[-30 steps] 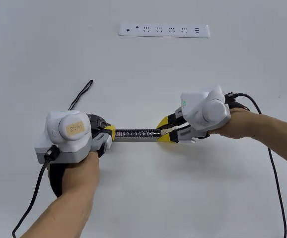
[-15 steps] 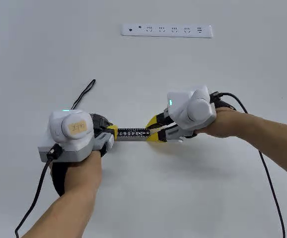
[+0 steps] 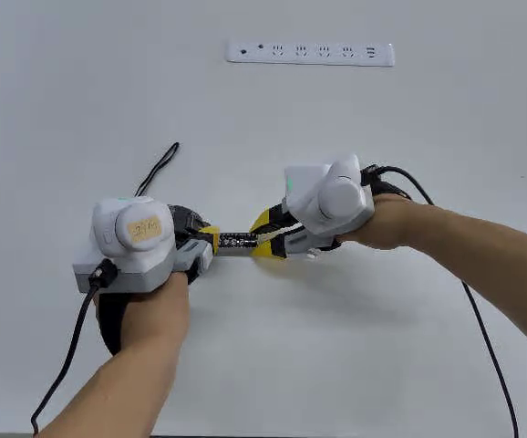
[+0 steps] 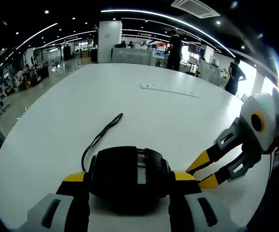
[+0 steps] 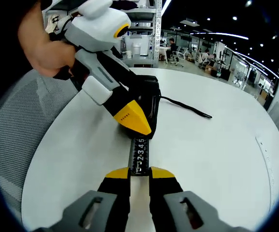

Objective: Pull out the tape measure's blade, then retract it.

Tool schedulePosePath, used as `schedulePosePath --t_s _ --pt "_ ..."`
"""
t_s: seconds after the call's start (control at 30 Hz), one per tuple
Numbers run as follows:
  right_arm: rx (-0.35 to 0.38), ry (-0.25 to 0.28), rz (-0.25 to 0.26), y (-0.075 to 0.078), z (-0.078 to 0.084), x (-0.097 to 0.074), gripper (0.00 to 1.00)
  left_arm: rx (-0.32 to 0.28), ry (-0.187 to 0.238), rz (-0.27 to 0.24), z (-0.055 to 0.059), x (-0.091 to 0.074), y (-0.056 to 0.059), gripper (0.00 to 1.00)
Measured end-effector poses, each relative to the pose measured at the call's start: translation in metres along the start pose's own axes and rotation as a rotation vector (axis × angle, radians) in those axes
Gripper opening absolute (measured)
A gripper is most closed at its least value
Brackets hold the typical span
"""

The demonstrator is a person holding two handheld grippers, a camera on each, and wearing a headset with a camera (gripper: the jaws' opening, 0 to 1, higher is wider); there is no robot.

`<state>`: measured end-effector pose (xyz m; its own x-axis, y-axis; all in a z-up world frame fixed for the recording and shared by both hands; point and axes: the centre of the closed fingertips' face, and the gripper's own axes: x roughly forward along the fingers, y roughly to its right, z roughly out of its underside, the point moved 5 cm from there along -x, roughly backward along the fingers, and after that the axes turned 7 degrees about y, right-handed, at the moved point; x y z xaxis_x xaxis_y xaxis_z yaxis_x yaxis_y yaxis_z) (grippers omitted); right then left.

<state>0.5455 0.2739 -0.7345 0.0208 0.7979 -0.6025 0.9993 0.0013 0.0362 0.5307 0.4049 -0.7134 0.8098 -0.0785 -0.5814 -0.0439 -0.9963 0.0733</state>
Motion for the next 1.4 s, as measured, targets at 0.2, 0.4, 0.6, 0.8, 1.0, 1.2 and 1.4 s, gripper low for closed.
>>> schedulePosePath --t_s 0.2,0.4,0.6,0.8,1.0,1.2,1.4 --pt "-0.006 0.002 -0.006 0.001 -0.007 0.009 0.13 -0.007 0.0 0.0 0.0 0.0 -0.001 0.64" --pt "-0.004 0.005 -0.008 0.002 -0.01 0.014 0.13 -0.01 -0.001 0.0 0.0 0.0 -0.001 0.64" --pt "-0.006 0.005 -0.01 0.002 -0.012 0.018 0.13 -0.01 -0.002 0.0 0.0 0.0 -0.001 0.64" --pt "-0.01 0.008 -0.011 0.003 -0.015 0.024 0.13 -0.012 -0.003 -0.001 0.0 0.0 -0.001 0.64" --pt "-0.02 0.008 -0.014 0.004 -0.017 0.026 0.13 -0.016 -0.003 0.0 0.0 0.0 -0.001 0.64" --pt "-0.025 0.007 -0.017 0.004 -0.019 0.028 0.13 -0.019 -0.002 -0.001 0.0 0.001 -0.001 0.64" --pt "-0.029 0.005 -0.022 0.004 -0.021 0.031 0.13 -0.02 -0.002 0.0 0.0 0.001 -0.001 0.64"
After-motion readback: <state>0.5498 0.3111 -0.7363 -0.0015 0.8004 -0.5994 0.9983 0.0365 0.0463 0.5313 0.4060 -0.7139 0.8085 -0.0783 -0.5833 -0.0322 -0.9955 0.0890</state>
